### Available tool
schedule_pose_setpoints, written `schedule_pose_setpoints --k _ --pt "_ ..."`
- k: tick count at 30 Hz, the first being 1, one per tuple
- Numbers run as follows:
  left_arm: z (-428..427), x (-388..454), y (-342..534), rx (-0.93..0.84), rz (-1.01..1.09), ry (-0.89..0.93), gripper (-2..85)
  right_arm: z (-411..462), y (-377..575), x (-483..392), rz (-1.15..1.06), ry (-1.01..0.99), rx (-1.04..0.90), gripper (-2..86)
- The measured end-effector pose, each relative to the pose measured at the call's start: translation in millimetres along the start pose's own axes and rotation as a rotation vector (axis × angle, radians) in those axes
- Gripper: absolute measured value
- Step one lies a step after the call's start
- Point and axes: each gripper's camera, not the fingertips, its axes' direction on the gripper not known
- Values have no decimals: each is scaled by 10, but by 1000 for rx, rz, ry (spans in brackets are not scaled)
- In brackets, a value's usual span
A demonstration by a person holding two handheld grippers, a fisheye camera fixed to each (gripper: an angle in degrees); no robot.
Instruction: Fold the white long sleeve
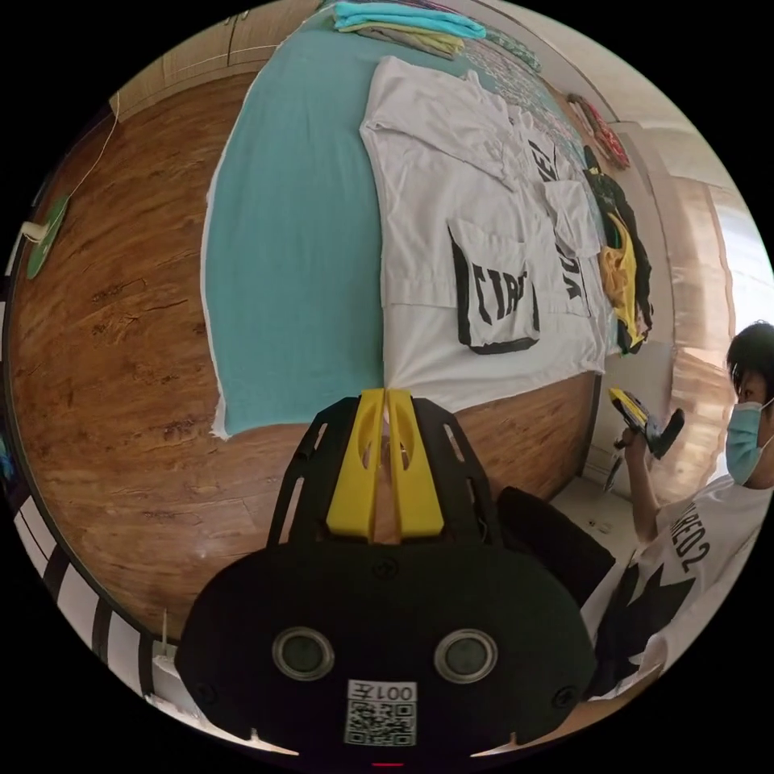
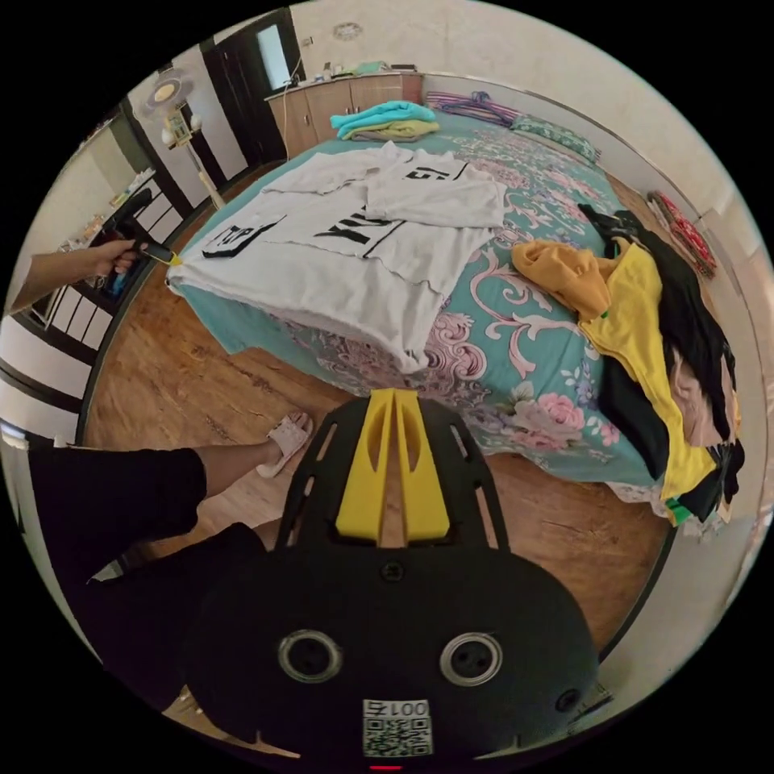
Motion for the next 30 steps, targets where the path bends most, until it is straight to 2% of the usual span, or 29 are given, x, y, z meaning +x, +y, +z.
schedule_pose_setpoints --k 5,12,15,19,22,25,27,28,30 --pt "58 66 -109 -48 48 -26 -9 125 168 -34 -67 107 27 18" --pt "171 61 -208 -68 52 -11 -9 763 129 -94 -498 335 10 80" --pt "184 82 -244 -78 66 -13 -9 987 191 -99 -661 470 18 64" --pt "205 101 -279 -84 73 -15 -9 1073 325 30 -668 464 35 35" --pt "224 98 -288 -74 61 -9 -9 999 413 218 -476 367 40 24" --pt "242 75 -280 -53 39 7 -9 822 497 551 -93 163 99 18" --pt "254 49 -273 -38 17 25 -9 687 661 930 294 -114 202 13" --pt "256 44 -273 -35 13 29 -9 675 726 1021 389 -193 231 13" --pt "264 32 -278 -30 3 38 -9 709 1058 1304 733 -469 364 10"
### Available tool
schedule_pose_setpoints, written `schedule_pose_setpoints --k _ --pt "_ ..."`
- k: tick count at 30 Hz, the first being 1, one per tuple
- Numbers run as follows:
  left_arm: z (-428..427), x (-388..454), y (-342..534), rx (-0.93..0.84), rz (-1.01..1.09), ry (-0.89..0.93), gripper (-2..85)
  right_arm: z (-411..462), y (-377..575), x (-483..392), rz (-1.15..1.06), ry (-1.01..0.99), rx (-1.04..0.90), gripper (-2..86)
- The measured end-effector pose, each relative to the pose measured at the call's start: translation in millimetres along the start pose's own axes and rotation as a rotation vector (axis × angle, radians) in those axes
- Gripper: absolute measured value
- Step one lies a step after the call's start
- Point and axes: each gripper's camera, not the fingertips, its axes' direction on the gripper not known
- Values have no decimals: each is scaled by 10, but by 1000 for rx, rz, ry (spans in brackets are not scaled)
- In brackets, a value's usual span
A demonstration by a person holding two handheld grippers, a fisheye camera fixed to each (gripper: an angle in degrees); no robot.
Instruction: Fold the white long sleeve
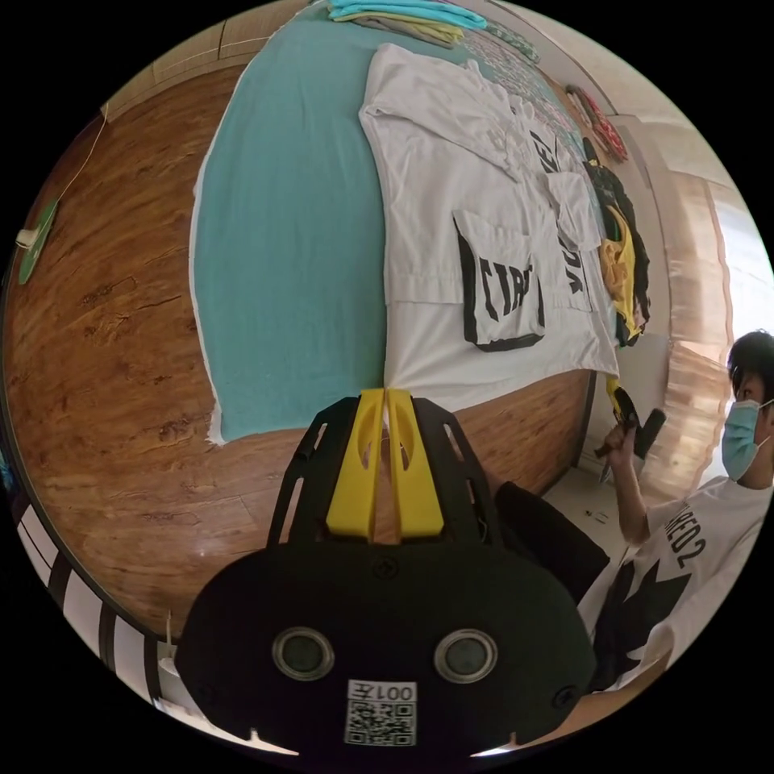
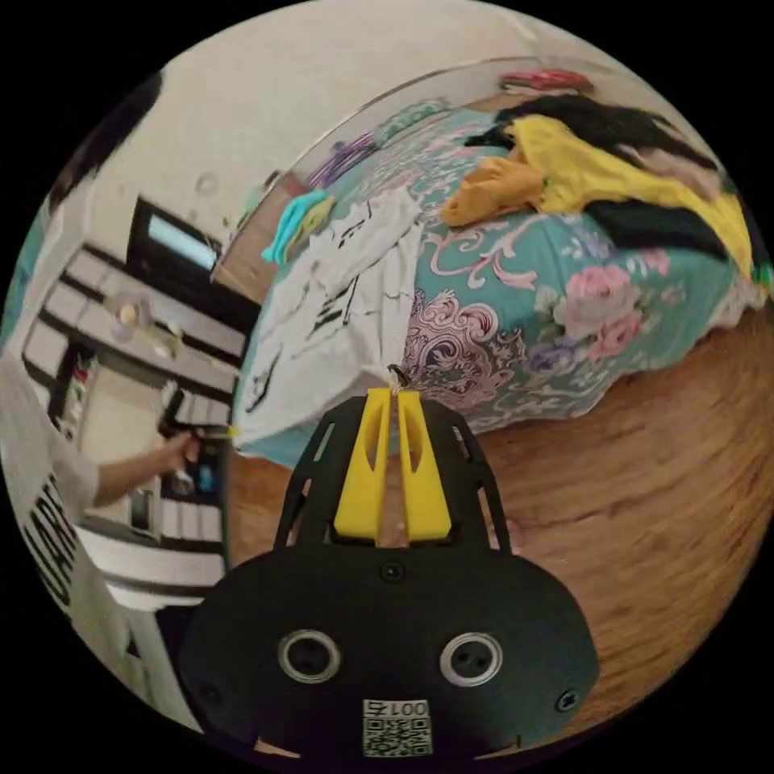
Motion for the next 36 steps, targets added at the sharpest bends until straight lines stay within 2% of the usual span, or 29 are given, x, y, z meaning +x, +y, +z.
schedule_pose_setpoints --k 1,3,6,11,13,14,16,18,19,21,24,27,31,34,36 --pt "2 0 -3 0 -1 0 -9 -33 32 96 80 -53 29 10" --pt "15 1 -21 -4 -3 -3 -9 -87 216 467 381 -258 152 8" --pt "27 -1 -44 -8 -6 -4 -9 15 442 818 639 -421 248 8" --pt "16 7 -67 -17 -5 -9 -10 188 652 1254 774 -605 375 7" --pt "11 10 -71 -18 -6 -12 -10 123 697 1310 685 -571 409 7" --pt "6 9 -73 -19 -8 -11 -9 18 680 1259 590 -460 381 8" --pt "-3 5 -73 -19 -9 -10 -9 -122 554 1068 379 -278 245 10" --pt "-14 3 -79 -23 -5 -12 -9 -186 335 644 58 25 35 16" --pt "-17 2 -81 -24 -3 -13 -9 -175 291 539 -17 98 -3 19" --pt "-29 -6 -83 -25 2 -14 -9 -41 154 165 -324 312 -109 36" --pt "-54 -24 -77 -25 3 -11 -9 262 52 -66 -570 420 -216 62" --pt "-82 -30 -76 -29 14 -19 -10 460 -17 -215 -709 512 -209 53" --pt "-122 -56 -64 -29 17 -19 -10 504 -92 -339 -722 526 -183 30" --pt "-164 -96 -36 -17 7 -10 -10 362 -36 -356 -540 478 -127 21" --pt "-201 -126 -1 0 -3 -6 -10 165 46 -315 -304 365 -45 16"
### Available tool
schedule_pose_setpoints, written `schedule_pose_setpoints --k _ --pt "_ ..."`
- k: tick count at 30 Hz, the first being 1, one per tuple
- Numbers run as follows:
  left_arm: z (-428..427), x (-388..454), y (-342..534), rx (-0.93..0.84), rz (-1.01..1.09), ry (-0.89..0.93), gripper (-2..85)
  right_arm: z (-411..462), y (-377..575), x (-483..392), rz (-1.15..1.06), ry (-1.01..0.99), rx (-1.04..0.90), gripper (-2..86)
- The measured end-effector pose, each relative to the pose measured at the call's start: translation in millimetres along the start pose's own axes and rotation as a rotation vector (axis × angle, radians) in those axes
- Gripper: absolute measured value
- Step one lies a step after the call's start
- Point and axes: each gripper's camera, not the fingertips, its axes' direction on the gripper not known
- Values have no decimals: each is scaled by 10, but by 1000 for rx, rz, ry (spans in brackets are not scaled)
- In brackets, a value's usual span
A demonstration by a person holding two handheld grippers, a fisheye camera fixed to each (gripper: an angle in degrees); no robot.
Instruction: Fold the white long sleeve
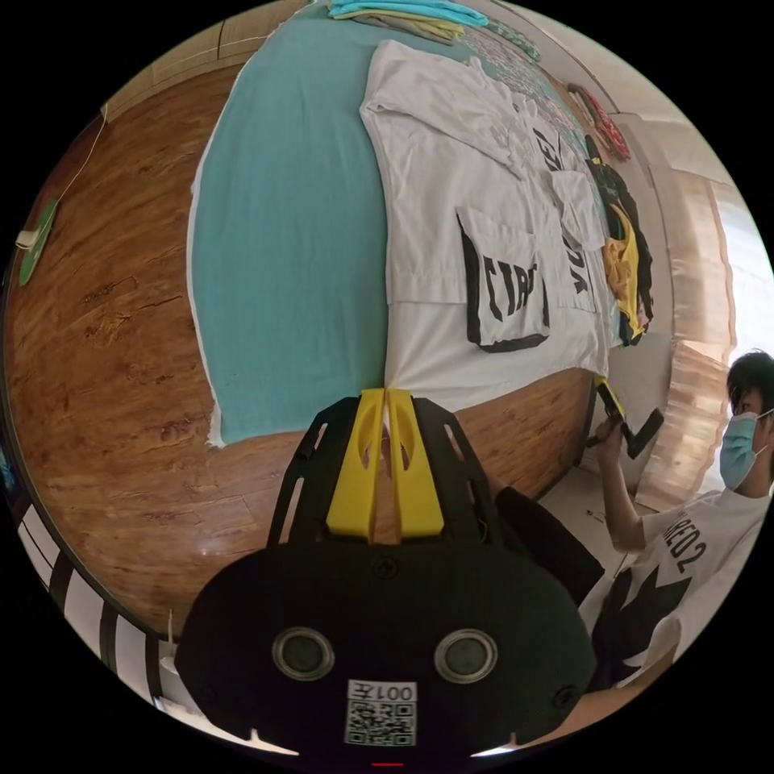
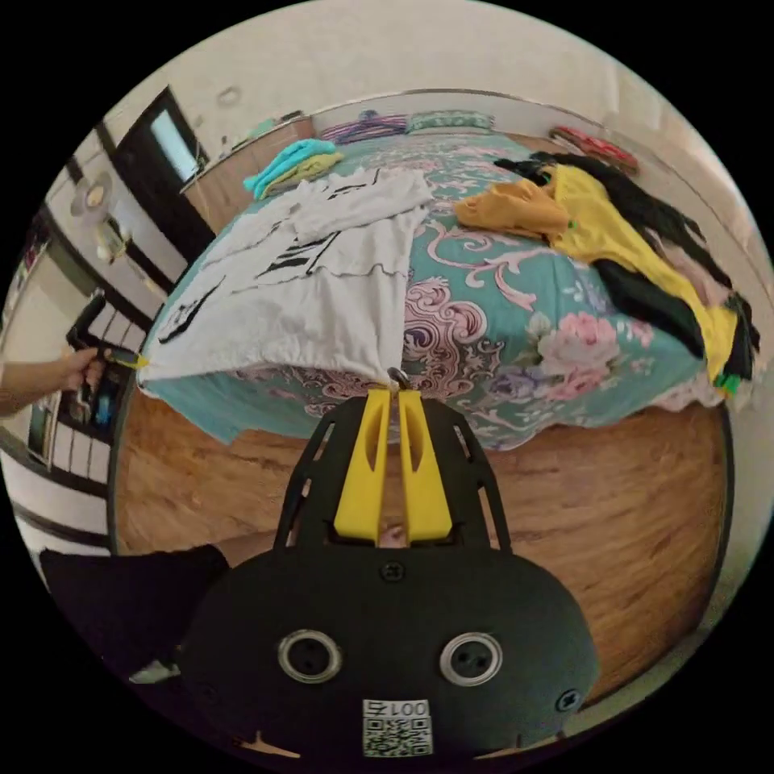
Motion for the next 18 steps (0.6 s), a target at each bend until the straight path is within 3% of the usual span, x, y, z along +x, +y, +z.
schedule_pose_setpoints --k 5,7,10,15,18 --pt "-75 -73 71 40 -39 9 -10 -253 313 233 709 -390 208 10" --pt "-108 -104 83 43 -45 13 -10 -302 389 136 840 -452 255 9" --pt "-175 -156 77 28 -40 18 -10 -473 255 -188 707 -393 200 7" --pt "-331 -217 30 -30 16 10 -10 -776 69 -457 288 -66 13 12" --pt "-472 -276 19 -62 66 47 -10 -765 -131 -483 82 -98 -62 29"
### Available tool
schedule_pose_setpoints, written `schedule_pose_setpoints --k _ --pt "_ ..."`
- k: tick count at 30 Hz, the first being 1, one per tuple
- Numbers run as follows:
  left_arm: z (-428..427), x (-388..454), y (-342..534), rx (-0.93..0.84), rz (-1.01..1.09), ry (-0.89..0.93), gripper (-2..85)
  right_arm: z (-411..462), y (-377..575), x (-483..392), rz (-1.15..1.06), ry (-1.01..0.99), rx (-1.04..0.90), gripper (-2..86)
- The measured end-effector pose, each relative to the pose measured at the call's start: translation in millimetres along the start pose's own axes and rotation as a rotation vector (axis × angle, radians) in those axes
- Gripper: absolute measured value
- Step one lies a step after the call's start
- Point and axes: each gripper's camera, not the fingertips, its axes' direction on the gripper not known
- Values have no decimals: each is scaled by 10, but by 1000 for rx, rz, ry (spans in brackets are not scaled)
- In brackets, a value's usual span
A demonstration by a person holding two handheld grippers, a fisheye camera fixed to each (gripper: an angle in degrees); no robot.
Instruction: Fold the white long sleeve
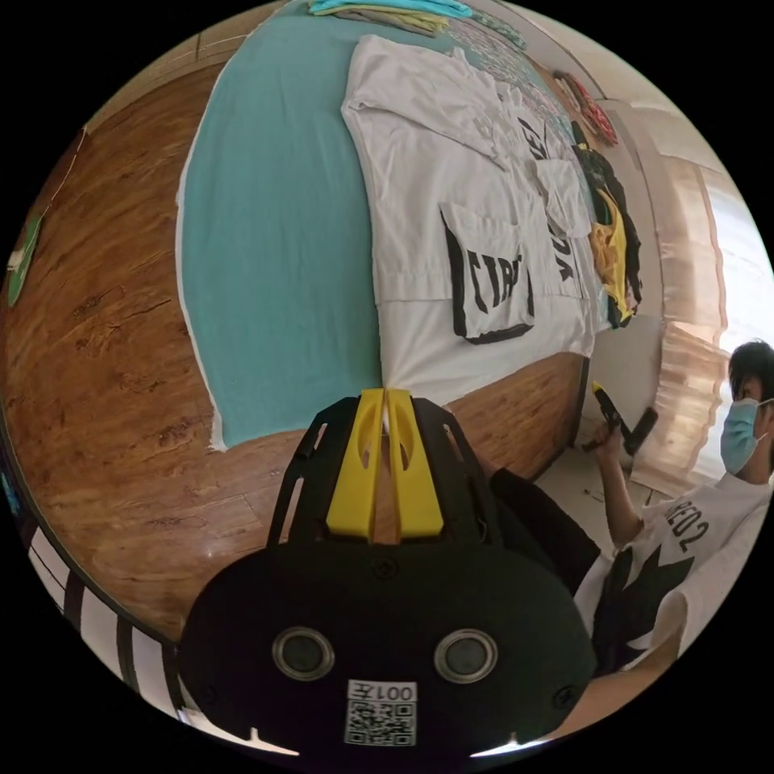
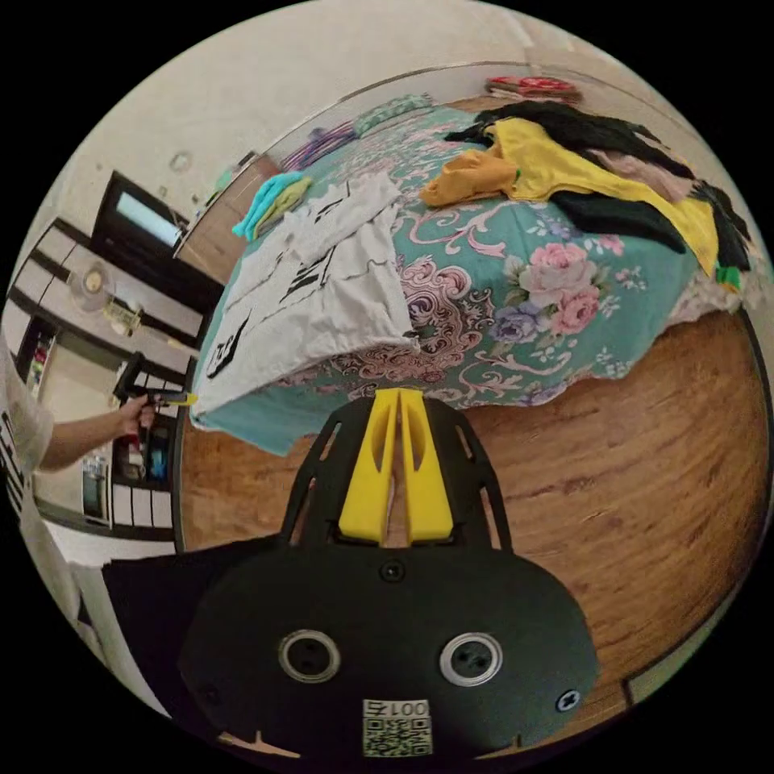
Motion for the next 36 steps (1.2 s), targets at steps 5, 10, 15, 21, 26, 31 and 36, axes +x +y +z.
schedule_pose_setpoints --k 5,10,15,21,26,31,36 --pt "-310 -118 14 -36 73 103 -9 161 -379 -247 -223 70 -2 86" --pt "-555 -231 -23 -104 154 181 -9 340 -755 -679 -337 183 -77 72" --pt "-748 -268 55 -125 217 194 -9 -100 -920 -1027 -342 222 -98 39" --pt "-974 -183 492 -153 257 191 -9 -967 -1178 -1069 -257 108 -178 31" --pt "-1108 -144 980 -118 145 292 -9 -1390 -1363 -1116 -220 41 -366 29" --pt "-1542 -155 1273 217 -57 466 -9 -1996 -2087 -1177 -136 -236 -364 27" --pt "-2230 -302 490 464 -100 585 -9 -2327 -3776 -1546 -278 -357 -172 27"
